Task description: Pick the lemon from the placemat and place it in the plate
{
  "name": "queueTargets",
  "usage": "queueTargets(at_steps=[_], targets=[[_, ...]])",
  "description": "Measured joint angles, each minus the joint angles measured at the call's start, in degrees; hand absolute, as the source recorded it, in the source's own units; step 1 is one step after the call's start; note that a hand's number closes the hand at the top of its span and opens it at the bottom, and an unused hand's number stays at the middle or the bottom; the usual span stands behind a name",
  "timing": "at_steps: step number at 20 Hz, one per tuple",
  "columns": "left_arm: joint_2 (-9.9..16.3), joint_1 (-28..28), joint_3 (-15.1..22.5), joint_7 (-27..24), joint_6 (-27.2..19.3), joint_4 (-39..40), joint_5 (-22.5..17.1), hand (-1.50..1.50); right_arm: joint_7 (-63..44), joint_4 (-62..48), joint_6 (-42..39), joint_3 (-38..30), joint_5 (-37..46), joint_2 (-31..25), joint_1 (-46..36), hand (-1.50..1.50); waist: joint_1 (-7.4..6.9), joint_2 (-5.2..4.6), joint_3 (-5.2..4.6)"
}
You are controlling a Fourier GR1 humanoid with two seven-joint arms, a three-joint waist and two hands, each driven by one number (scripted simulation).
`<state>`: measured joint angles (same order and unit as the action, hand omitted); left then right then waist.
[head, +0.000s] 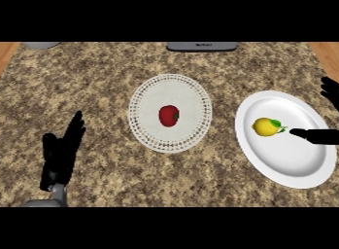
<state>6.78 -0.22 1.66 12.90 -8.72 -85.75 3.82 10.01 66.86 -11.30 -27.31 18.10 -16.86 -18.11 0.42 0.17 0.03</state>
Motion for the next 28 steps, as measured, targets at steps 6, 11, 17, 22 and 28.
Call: queueTargets(at_steps=[6, 11, 17, 22, 28], targets=[[0.08, -0.95, -0.96, -0.22, 0.58, 1.11, 0.09, 0.00, 3.68, -0.44, -5.71, -2.42, -7.63, -1.69, 3.50, -1.50, -0.26, -0.11, -0.02], [0.40, -1.17, -1.82, 0.53, 1.44, 0.62, 0.21, 0.00, 8.48, -1.57, -6.97, -1.55, -9.84, -2.31, 5.95, -1.50, -0.40, -0.14, -0.03], [-0.78, -0.98, -1.74, -0.36, 1.64, 1.33, 1.07, 0.00, 11.96, -4.02, -3.51, 1.08, -9.29, -2.07, 6.12, -1.50, -0.48, -0.16, -0.02], [-1.58, -1.42, -1.63, -0.60, 1.29, 1.80, 1.98, 0.00, 12.95, -7.29, -0.35, 2.25, -8.03, -3.17, 5.64, -1.50, -0.52, -0.18, -0.03], [-1.64, -1.40, -2.22, -0.42, 1.80, 1.52, 2.22, 0.00, 13.20, -8.81, 3.32, 3.70, -7.16, -3.49, 6.27, -1.50, -0.51, -0.18, -0.02]])
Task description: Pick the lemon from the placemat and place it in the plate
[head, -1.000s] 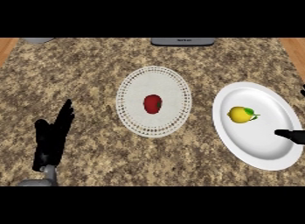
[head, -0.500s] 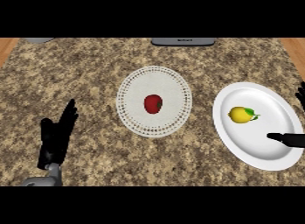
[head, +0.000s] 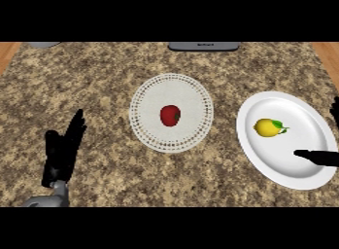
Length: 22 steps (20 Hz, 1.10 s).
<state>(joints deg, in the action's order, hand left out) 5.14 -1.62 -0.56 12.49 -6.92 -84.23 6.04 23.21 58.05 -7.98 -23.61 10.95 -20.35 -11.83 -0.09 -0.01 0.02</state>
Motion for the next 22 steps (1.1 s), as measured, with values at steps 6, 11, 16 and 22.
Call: queueTargets(at_steps=[6, 11, 16, 22], targets=[[0.13, 0.71, -0.34, 0.29, 0.78, -1.27, -0.07, 0.00, 3.57, -8.74, 2.38, -0.66, 0.59, -3.12, -2.98, -1.50, -0.13, -0.03, 0.01], [-0.53, 1.28, 0.00, 0.68, 0.61, -2.05, 0.51, 0.00, 5.46, -10.94, 2.78, -0.69, 0.16, -4.85, -1.97, -1.50, -0.06, -0.01, -0.01], [-0.50, -0.90, -0.98, 0.24, 0.87, 0.46, 0.32, 0.00, 8.18, -16.47, 2.99, -1.51, -0.11, -7.96, -2.81, -1.50, -0.07, -0.04, -0.01], [-0.50, -0.96, -0.95, 1.65, 1.07, -0.82, 0.66, 0.00, 13.60, -24.23, 3.42, -3.13, -1.43, -10.80, -3.99, -1.50, -0.18, -0.07, 0.03]])
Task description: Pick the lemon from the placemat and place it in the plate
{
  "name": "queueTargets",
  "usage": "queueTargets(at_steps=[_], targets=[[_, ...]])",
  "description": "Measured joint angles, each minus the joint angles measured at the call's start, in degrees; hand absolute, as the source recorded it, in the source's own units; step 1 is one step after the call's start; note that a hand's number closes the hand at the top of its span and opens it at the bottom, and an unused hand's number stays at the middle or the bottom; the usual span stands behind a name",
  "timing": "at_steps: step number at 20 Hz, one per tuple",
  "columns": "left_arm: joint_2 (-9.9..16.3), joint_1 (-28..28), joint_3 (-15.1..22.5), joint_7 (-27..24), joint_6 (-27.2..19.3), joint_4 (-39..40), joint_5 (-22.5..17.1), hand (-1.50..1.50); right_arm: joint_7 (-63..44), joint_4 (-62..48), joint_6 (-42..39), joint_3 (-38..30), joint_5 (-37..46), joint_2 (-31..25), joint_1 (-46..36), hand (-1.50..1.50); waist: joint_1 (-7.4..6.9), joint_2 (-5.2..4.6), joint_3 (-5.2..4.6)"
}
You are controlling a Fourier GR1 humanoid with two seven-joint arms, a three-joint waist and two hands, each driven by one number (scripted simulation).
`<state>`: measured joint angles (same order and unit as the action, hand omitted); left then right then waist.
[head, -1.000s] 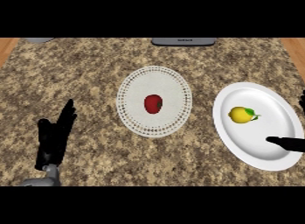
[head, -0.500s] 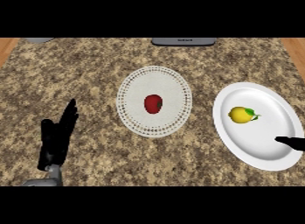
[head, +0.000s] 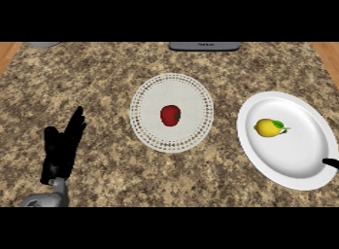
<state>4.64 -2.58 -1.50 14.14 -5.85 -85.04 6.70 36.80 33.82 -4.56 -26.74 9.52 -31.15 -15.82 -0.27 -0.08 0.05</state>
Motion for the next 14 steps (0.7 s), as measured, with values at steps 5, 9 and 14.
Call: queueTargets(at_steps=[5, 9, 14], targets=[[0.39, 0.48, -0.60, 0.82, 0.47, -1.32, -0.36, 0.00, 2.57, -3.67, 0.10, -1.21, -1.50, -2.45, 0.19, -1.50, 0.03, 0.02, -0.02], [0.73, 0.53, -0.68, 0.76, 1.15, -1.51, -0.39, 0.00, 5.40, -10.02, 1.38, -2.40, -1.83, -4.69, -1.42, -1.50, -0.16, -0.05, 0.02], [-0.09, 0.93, -0.43, -0.66, 0.90, -0.59, -0.10, 0.00, 8.58, -17.12, 2.71, -2.55, -1.45, -7.02, -3.67, -1.50, -0.33, -0.13, 0.07]])
